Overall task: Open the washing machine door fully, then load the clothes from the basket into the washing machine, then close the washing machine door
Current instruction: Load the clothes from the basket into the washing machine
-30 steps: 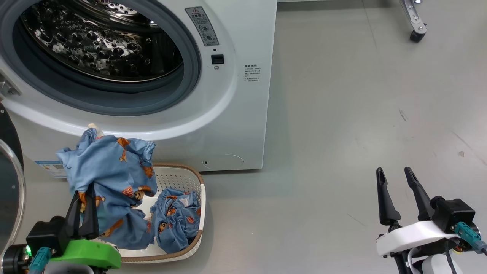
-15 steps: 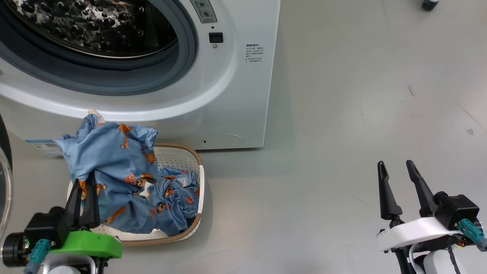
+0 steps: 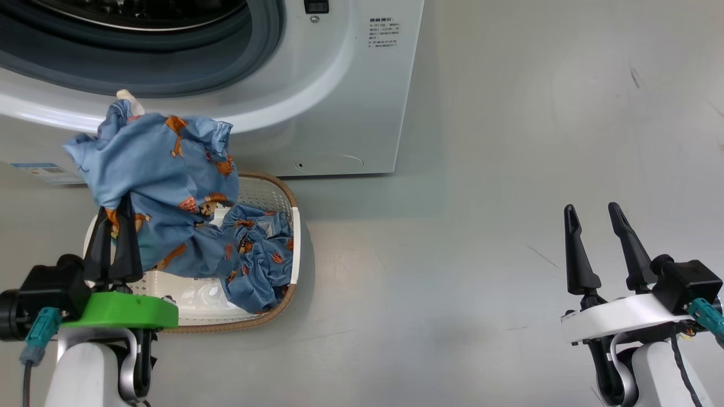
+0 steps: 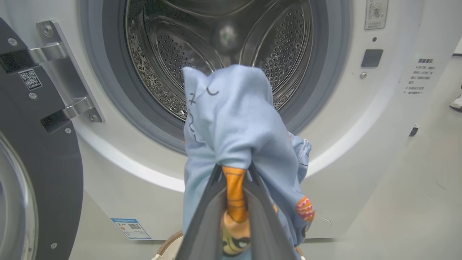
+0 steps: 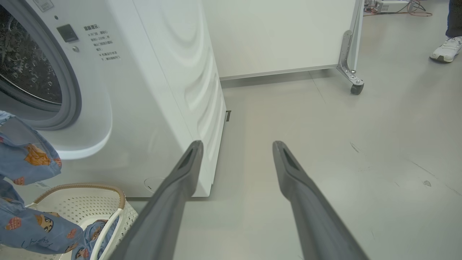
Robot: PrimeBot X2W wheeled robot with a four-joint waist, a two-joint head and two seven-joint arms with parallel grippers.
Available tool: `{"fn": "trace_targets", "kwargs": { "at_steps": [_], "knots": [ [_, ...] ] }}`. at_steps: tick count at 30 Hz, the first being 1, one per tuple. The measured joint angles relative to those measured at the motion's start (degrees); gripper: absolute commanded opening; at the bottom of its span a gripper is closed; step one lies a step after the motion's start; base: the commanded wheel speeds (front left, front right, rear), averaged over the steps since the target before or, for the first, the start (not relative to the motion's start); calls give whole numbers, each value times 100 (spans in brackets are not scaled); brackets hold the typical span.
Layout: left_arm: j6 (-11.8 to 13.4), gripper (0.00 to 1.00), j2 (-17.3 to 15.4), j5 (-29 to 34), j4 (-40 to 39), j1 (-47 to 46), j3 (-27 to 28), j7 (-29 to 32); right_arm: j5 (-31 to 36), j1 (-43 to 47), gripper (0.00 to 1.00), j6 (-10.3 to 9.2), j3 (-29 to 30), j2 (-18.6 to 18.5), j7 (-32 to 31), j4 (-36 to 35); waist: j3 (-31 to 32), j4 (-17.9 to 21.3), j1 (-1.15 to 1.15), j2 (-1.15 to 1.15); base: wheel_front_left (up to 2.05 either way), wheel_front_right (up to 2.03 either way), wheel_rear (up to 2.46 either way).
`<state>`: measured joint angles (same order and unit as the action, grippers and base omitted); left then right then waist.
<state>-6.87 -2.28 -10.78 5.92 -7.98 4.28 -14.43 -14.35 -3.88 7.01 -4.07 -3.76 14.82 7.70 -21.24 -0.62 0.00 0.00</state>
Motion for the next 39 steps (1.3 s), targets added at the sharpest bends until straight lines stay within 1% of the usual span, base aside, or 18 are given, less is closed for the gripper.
{"fn": "trace_targets", "kwargs": {
  "at_steps": [10,18,33,39],
  "knots": [
    [1,0,18,3,157,-566,97,0,1,-202,100,0,-19,-3,0,-5,-381,44,0,0,0,0,0],
    [0,0,-121,69,354,-1100,141,-1,1,-286,100,0,-19,-3,0,5,-475,70,0,0,0,0,0],
    [0,0,-719,168,869,-2276,272,1,1,-491,100,0,-118,1,0,8,-710,207,0,0,0,0,0],
    [-18,0,-965,162,1117,-2767,229,205,1,-533,100,0,-123,3,0,-1,-878,268,0,0,0,0,0]
  ]
}}
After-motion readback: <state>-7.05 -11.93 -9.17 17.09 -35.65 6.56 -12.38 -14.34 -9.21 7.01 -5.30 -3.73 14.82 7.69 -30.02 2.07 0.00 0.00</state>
